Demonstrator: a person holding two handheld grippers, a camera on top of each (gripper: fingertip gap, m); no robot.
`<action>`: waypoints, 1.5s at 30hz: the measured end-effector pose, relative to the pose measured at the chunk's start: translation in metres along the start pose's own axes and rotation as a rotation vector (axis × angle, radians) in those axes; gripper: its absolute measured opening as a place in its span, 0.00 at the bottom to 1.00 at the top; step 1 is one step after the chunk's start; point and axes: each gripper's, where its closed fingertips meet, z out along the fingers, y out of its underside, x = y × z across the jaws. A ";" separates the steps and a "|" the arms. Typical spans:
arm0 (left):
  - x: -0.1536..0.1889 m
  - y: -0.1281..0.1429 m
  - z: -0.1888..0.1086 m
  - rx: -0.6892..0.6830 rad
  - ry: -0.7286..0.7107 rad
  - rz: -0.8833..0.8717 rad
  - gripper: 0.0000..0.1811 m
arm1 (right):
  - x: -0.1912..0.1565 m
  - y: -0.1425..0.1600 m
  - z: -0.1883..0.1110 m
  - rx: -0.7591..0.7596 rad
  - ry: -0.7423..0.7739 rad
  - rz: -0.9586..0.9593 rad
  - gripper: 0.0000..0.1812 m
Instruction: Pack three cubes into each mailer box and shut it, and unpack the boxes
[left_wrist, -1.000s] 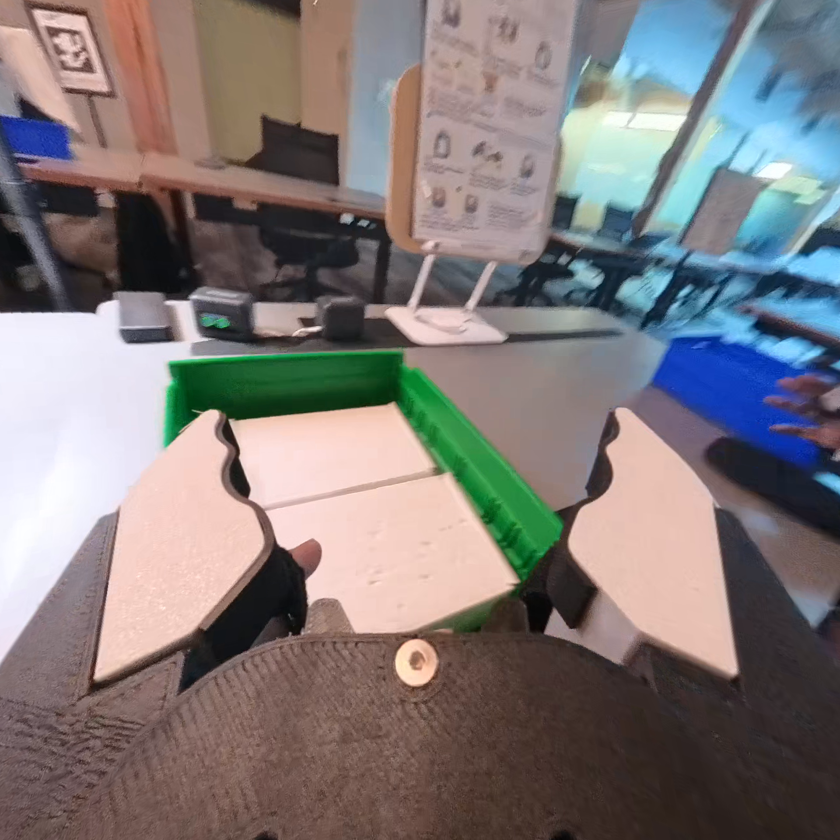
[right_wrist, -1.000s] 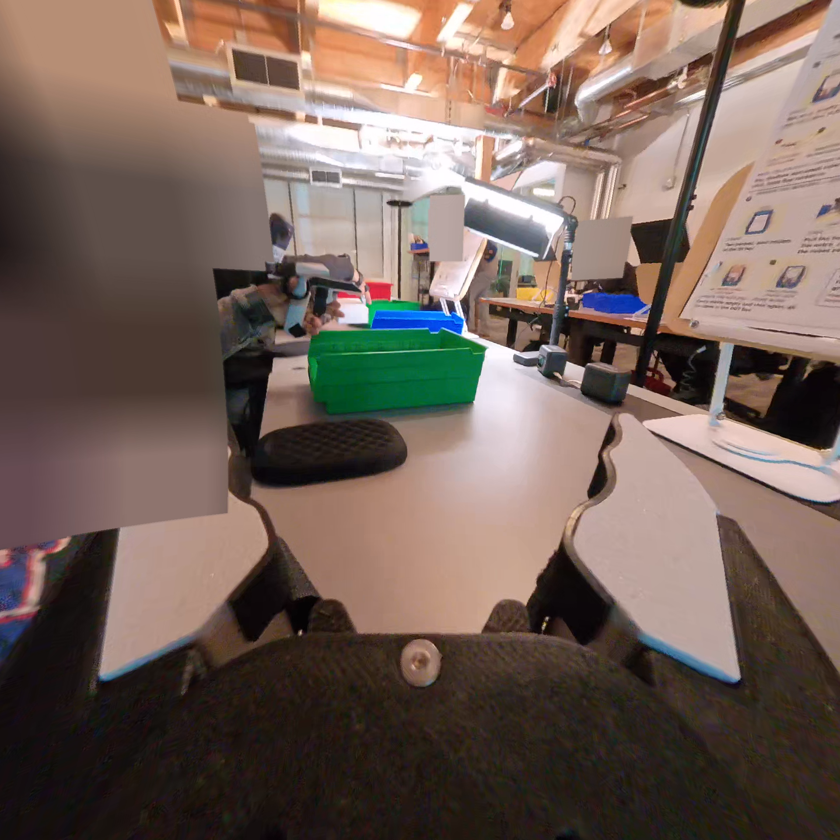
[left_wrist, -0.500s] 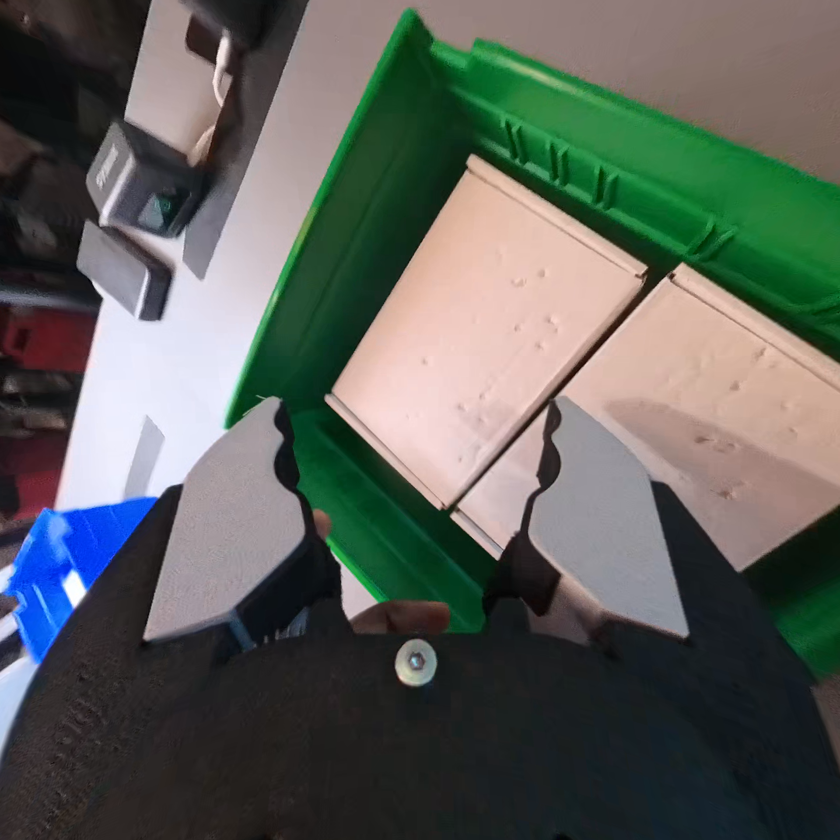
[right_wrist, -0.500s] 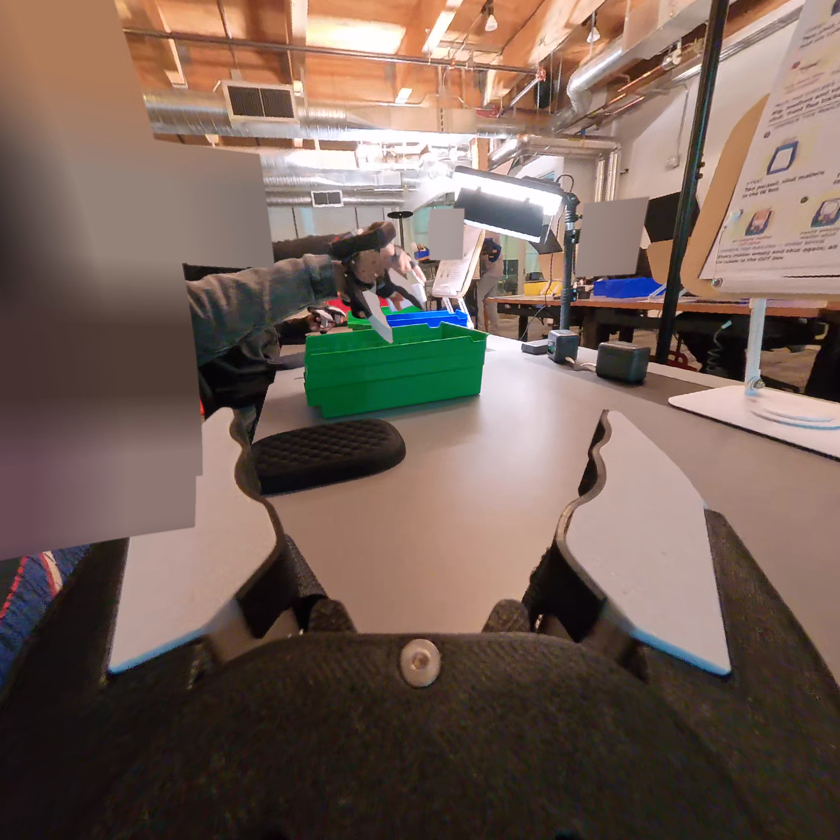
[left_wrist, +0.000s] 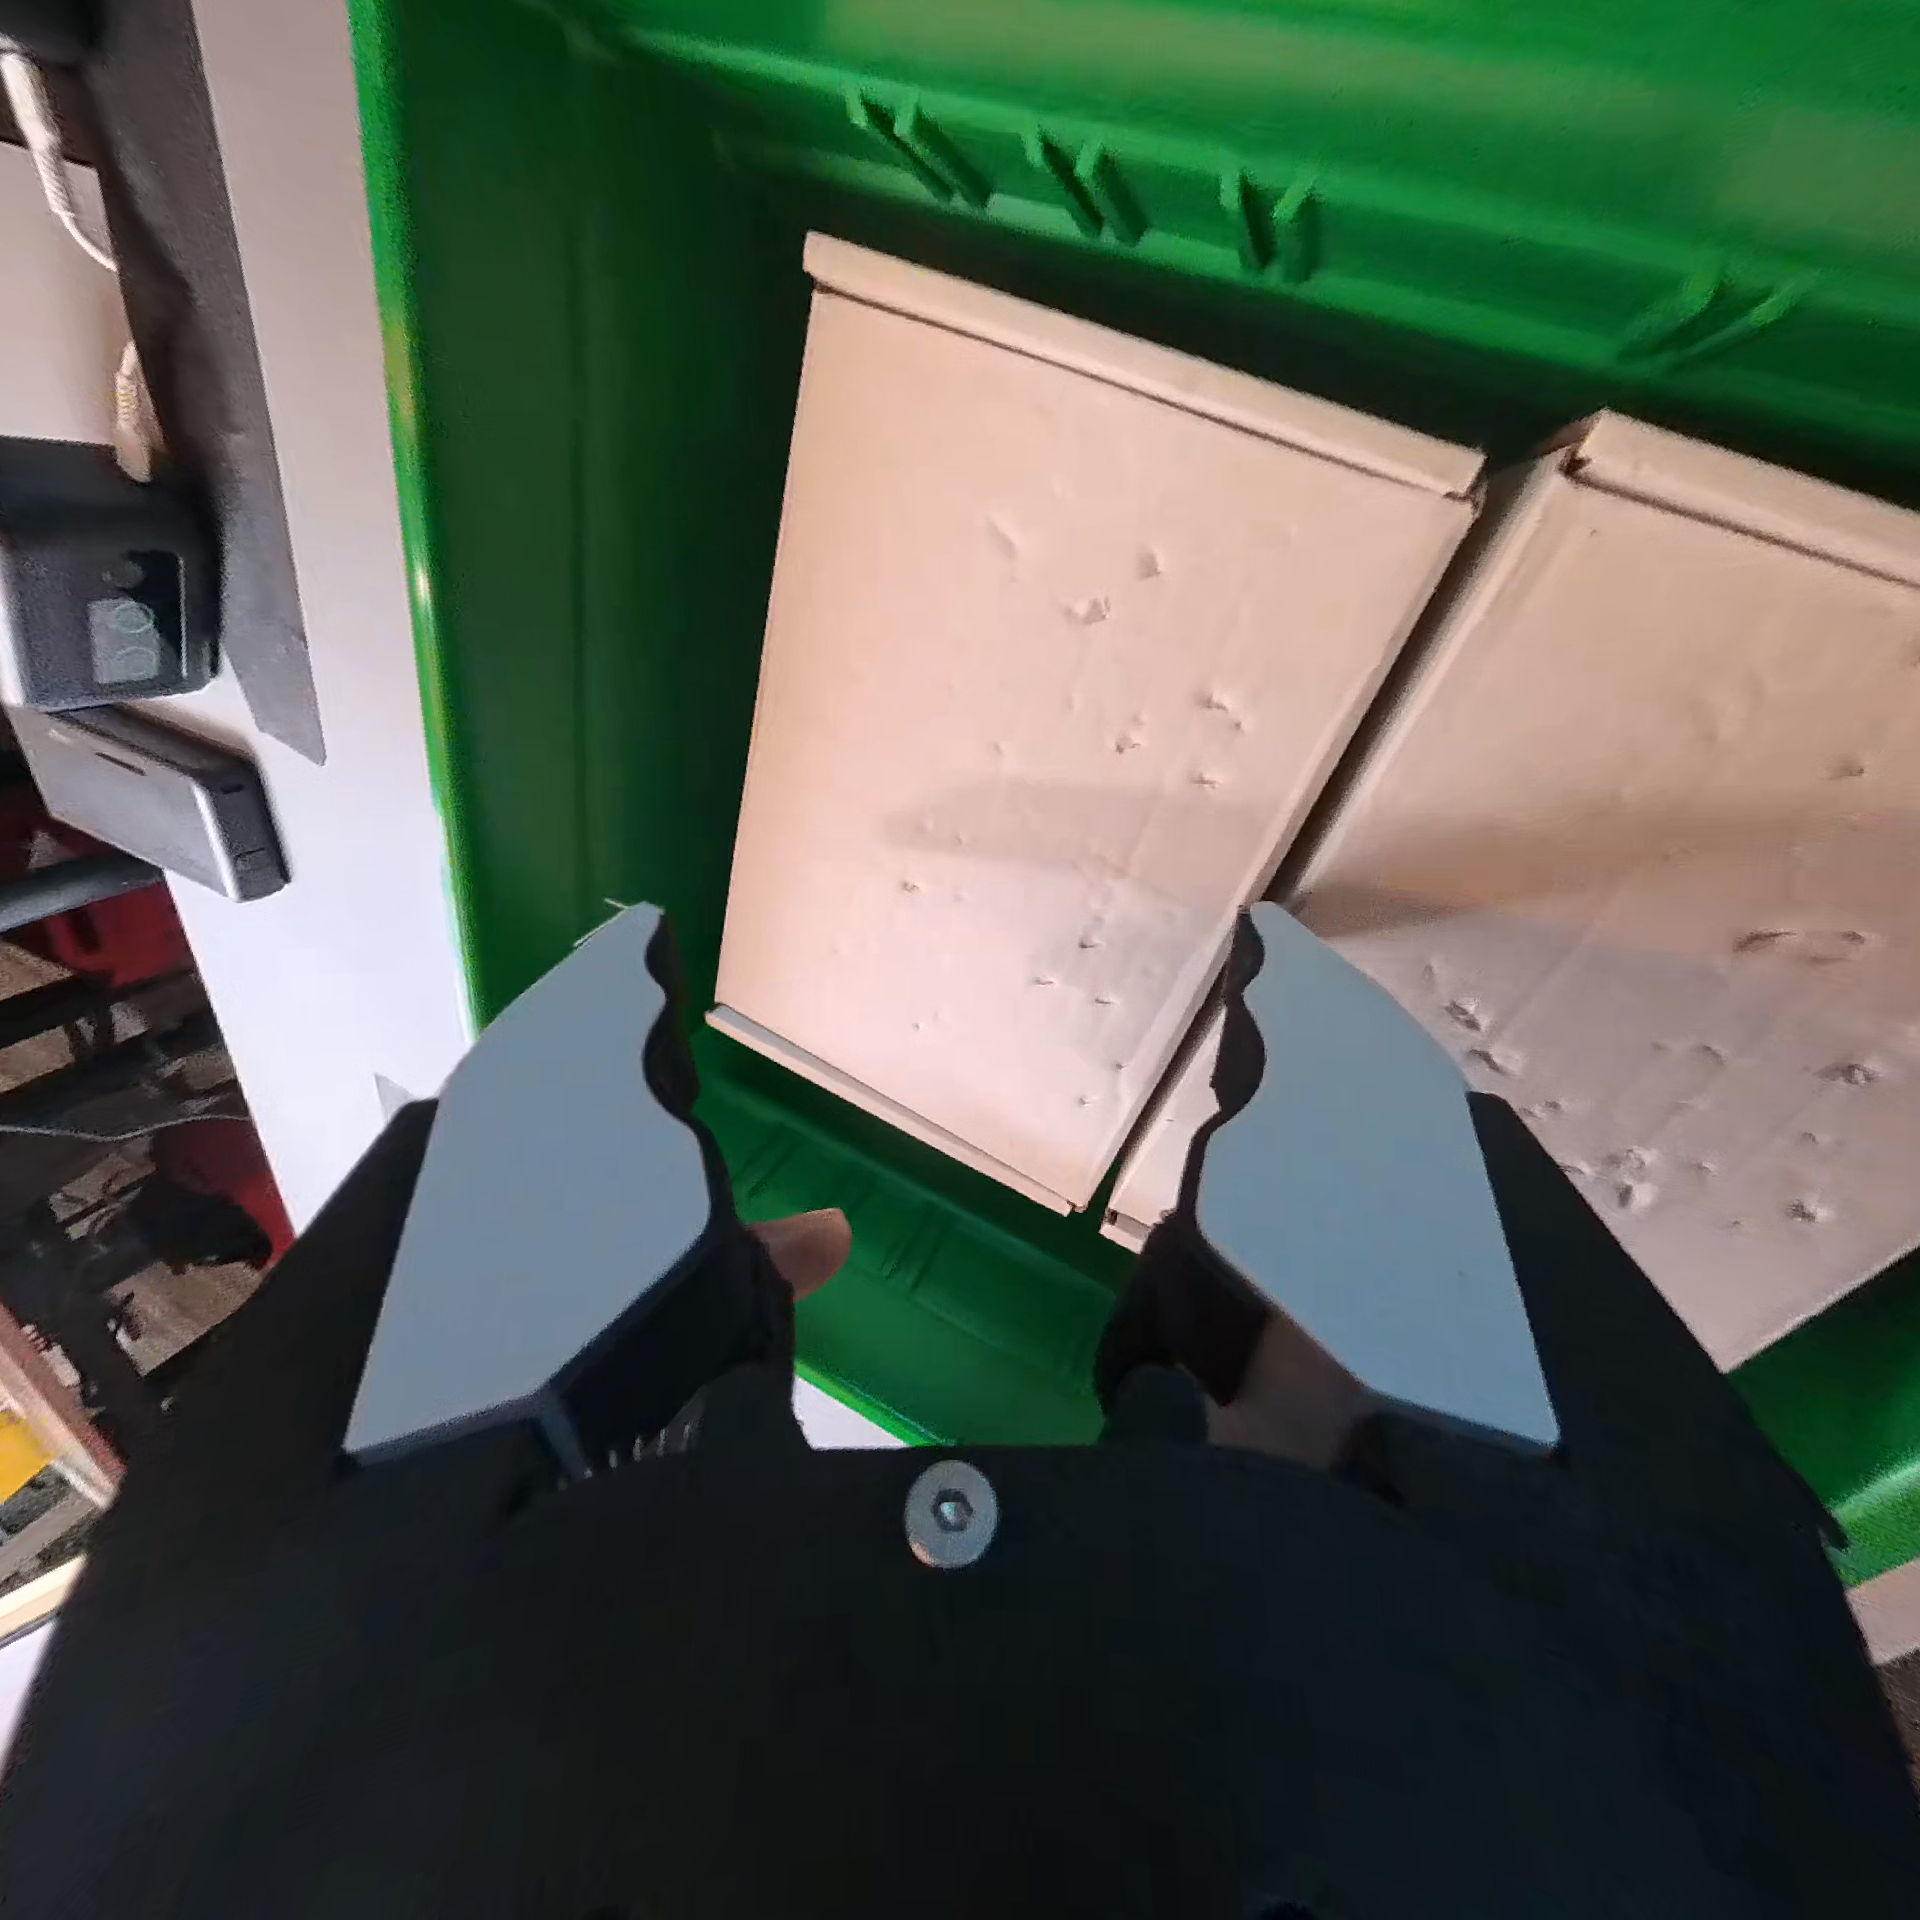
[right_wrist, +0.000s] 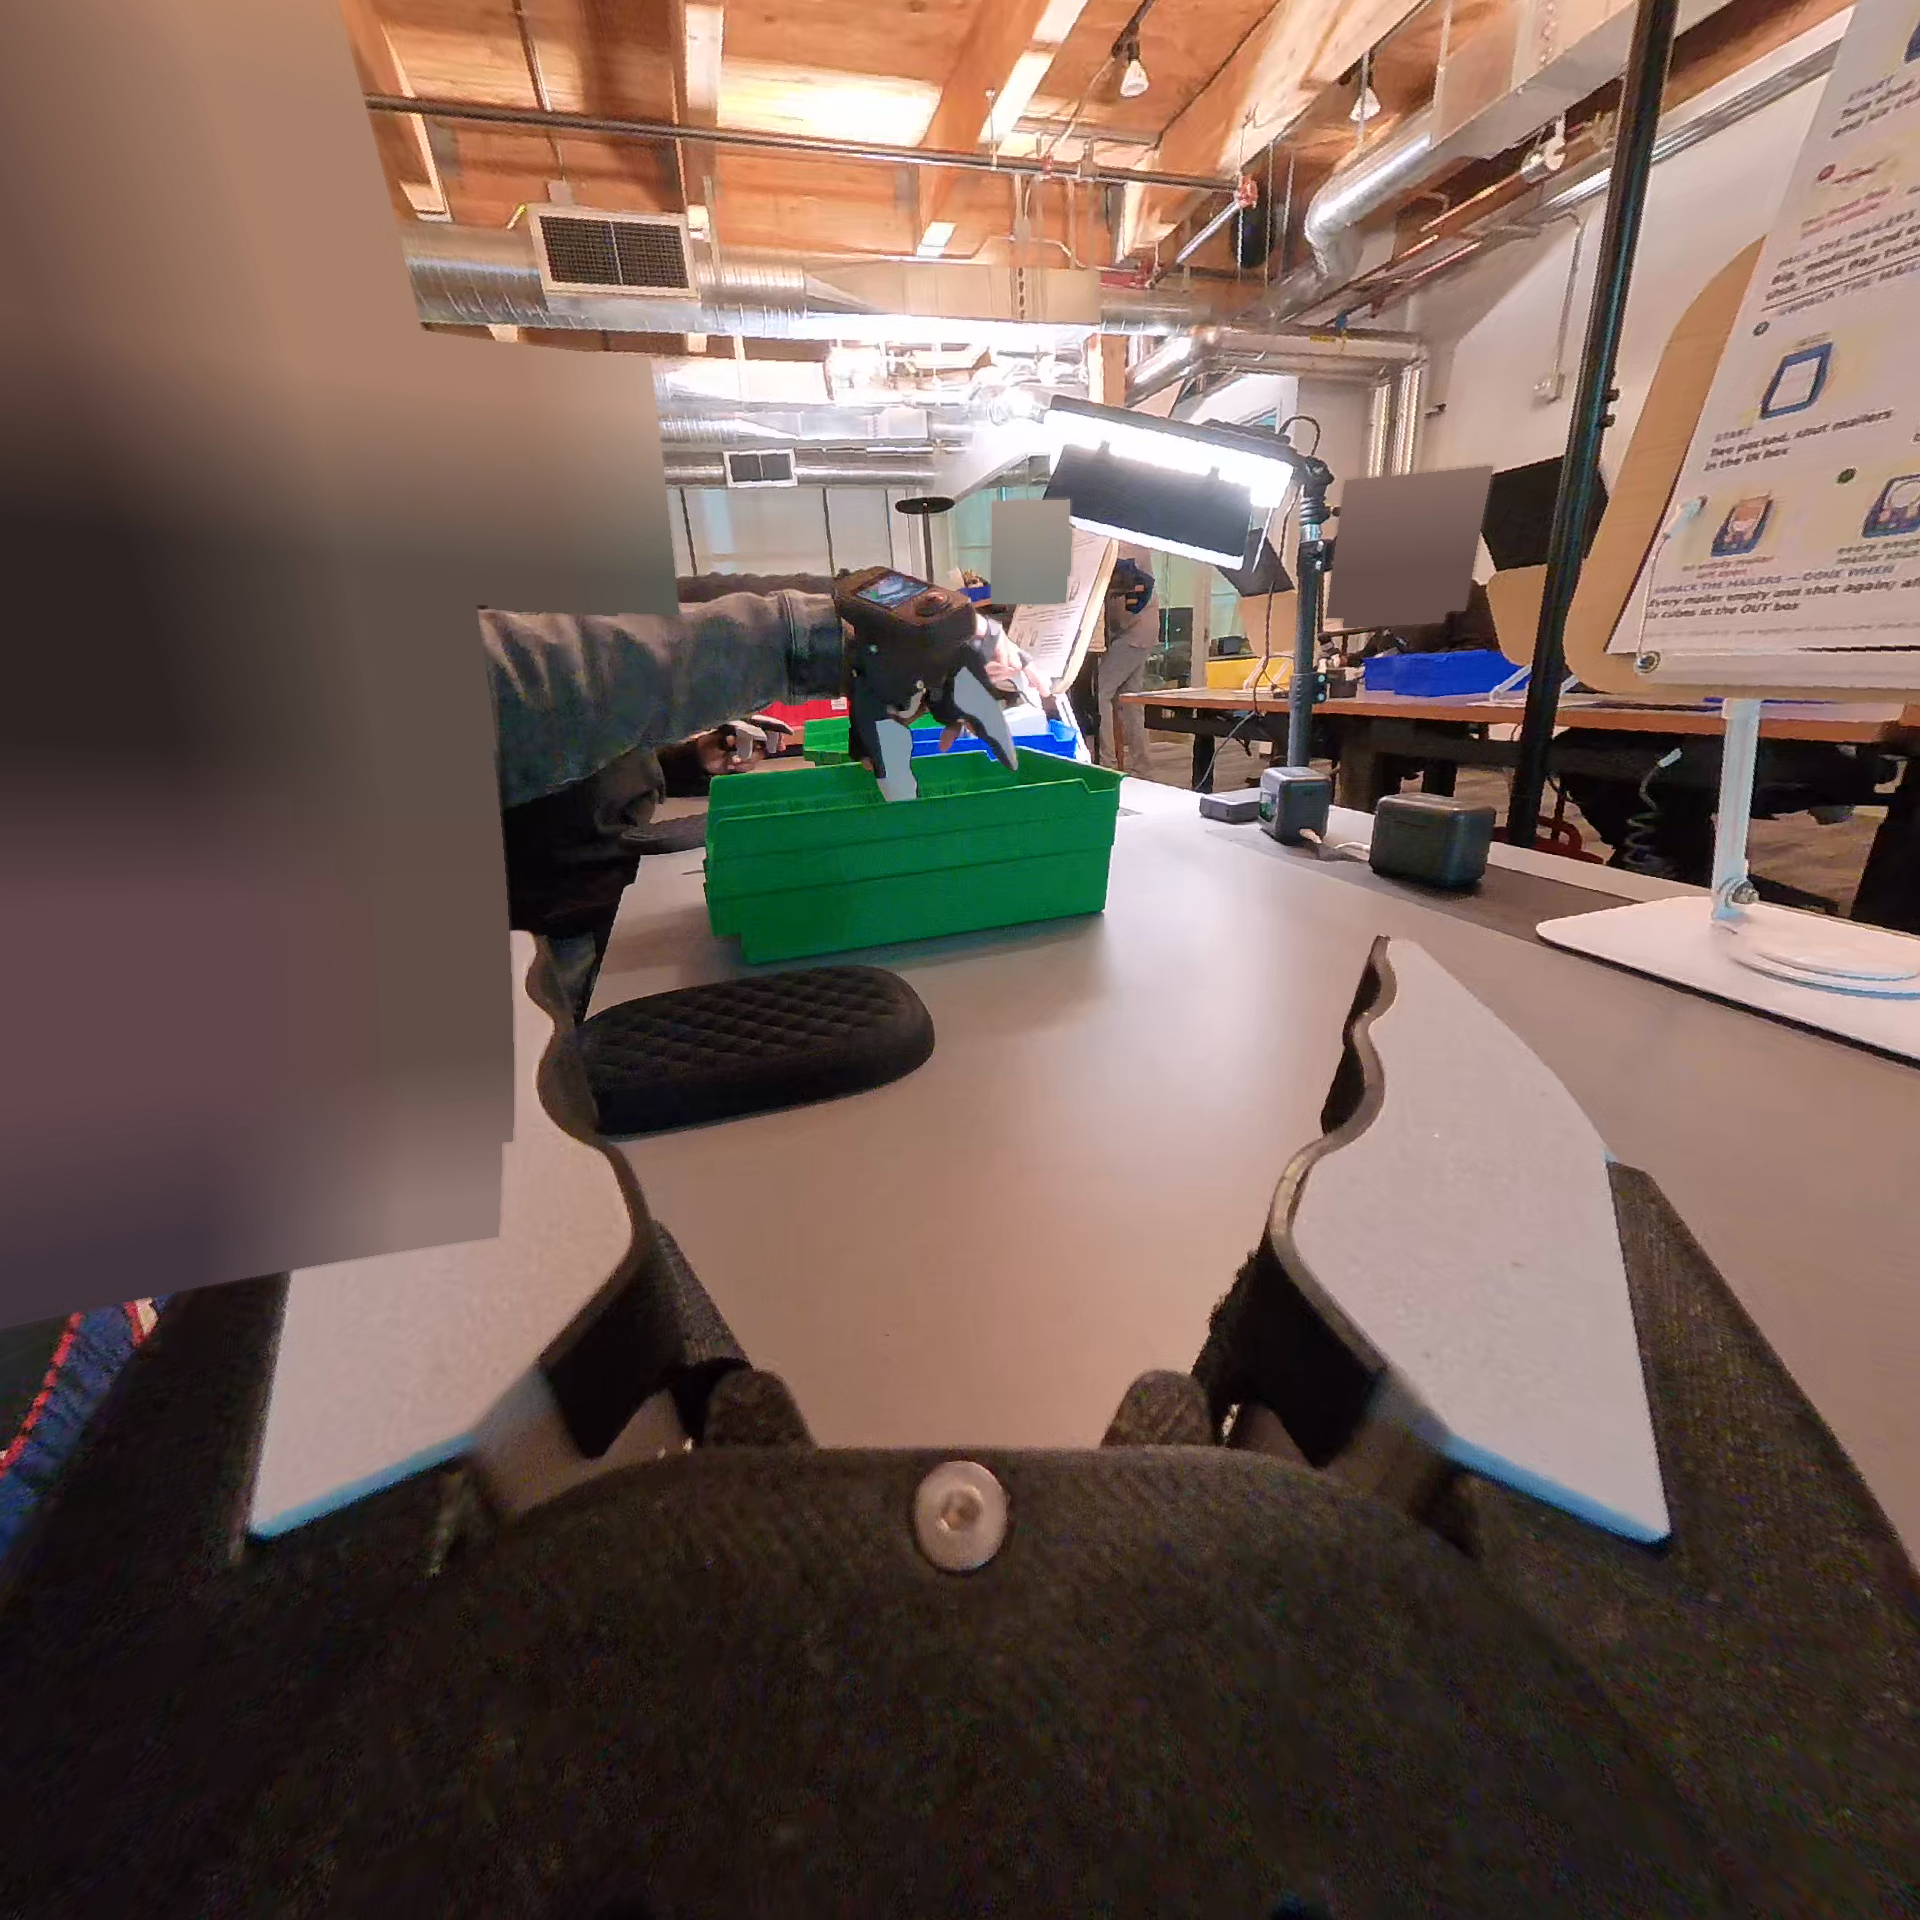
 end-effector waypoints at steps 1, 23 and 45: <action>0.000 0.000 0.000 0.001 -0.002 0.002 0.54 | 0.000 0.000 0.000 -0.001 0.002 -0.001 0.76; 0.010 -0.004 0.036 -0.116 0.162 -0.002 0.76 | 0.003 0.005 0.002 -0.022 0.008 0.017 0.75; 0.019 0.004 0.047 -0.189 0.300 0.070 0.74 | 0.008 0.013 0.005 -0.050 0.019 0.051 0.72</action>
